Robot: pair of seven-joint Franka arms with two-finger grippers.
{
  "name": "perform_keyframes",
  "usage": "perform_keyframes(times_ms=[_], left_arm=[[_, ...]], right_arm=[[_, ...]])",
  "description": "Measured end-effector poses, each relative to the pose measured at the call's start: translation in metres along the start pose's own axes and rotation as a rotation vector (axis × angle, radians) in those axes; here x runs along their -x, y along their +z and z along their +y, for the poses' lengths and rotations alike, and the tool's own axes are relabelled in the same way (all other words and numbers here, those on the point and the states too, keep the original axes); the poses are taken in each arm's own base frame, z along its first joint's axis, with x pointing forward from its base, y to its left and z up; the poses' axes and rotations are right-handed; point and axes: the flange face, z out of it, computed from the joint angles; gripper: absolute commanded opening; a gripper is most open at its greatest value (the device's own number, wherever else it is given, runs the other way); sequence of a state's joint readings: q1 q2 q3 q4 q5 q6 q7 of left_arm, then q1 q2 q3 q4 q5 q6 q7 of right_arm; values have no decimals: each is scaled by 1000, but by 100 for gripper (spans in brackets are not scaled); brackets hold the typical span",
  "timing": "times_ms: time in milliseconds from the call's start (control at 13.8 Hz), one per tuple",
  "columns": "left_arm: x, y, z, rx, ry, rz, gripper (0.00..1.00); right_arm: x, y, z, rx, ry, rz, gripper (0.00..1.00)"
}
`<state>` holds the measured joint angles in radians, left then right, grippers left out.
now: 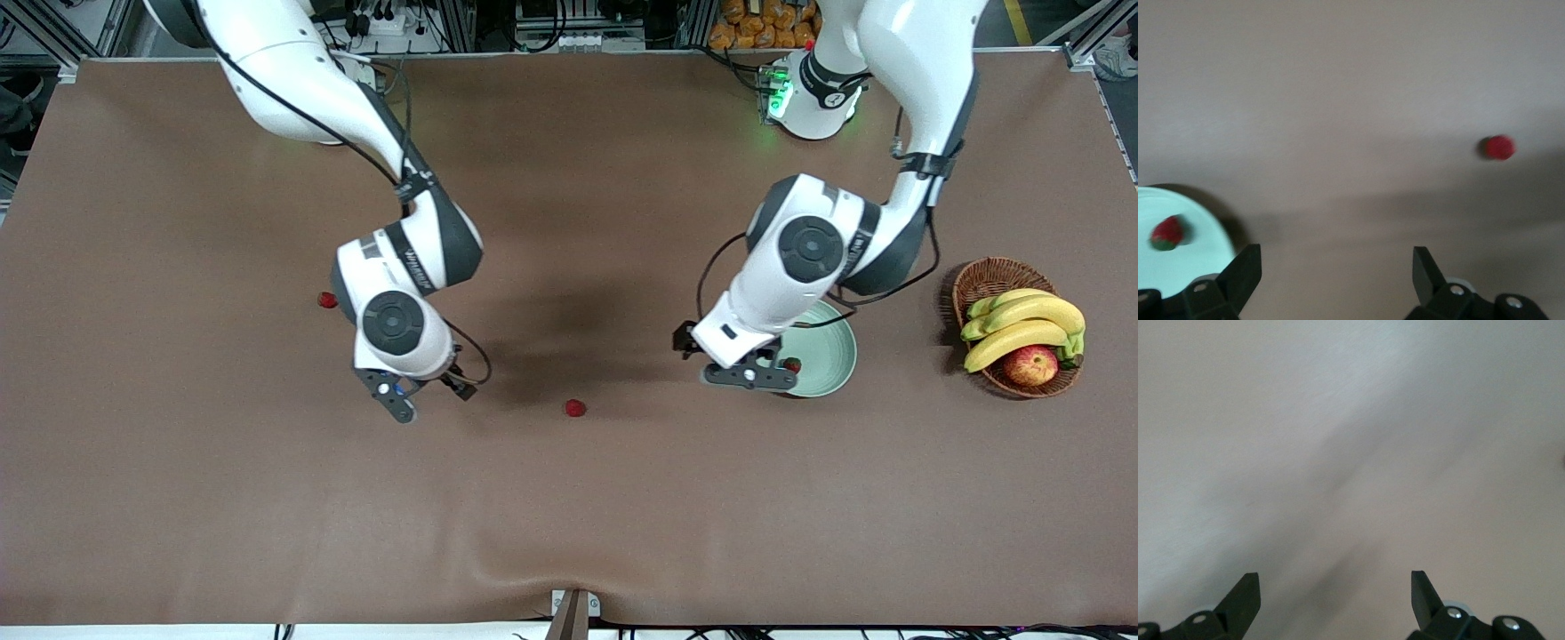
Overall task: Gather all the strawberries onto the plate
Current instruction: 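Release the second strawberry at the table middle with the right gripper, then grasp the third strawberry with the right gripper while the left gripper grasps the second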
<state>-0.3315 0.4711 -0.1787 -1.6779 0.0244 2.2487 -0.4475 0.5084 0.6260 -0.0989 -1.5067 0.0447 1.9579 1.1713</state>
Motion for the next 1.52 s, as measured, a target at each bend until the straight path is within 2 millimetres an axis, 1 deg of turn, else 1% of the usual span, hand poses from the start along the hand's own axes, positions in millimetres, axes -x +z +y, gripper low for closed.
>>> perform_keyframes(times_ms=[145,217,362,507,652,796,1014,1086,1158,1303,1448,1520], left_arm=[[-9,9,25,19,-25,9,100],[-10,18,38,26,-37,5,100],[-9,47,63,50,-56,15,100],[-12,79,72,85,-74,49,100],[-13,105,76,116,-78,81,100],[-8,123,93,151,-67,117,100],[-2,135,124,184,-51,141,100],[-1,139,130,197,-49,155,100],[-1,144,132,205,-48,165,100],[-2,160,128,218,-54,190,100],[-1,177,122,208,-50,208,99],[1,181,123,202,-44,214,99]], right_arm=[[-26,2,40,28,-35,-17,100],[-39,4,61,29,-52,-25,100],[-64,12,103,0,-94,-27,100],[-83,31,144,-43,-138,-13,100],[-88,52,177,-61,-181,-8,100],[-88,67,201,-59,-215,-17,100],[-98,86,236,-60,-260,-28,100],[-98,96,244,-65,-269,-24,100],[-94,106,250,-70,-274,-17,100],[-82,125,259,-77,-281,-8,100],[-72,137,265,-69,-288,-18,100],[-68,141,267,-64,-291,-25,100]])
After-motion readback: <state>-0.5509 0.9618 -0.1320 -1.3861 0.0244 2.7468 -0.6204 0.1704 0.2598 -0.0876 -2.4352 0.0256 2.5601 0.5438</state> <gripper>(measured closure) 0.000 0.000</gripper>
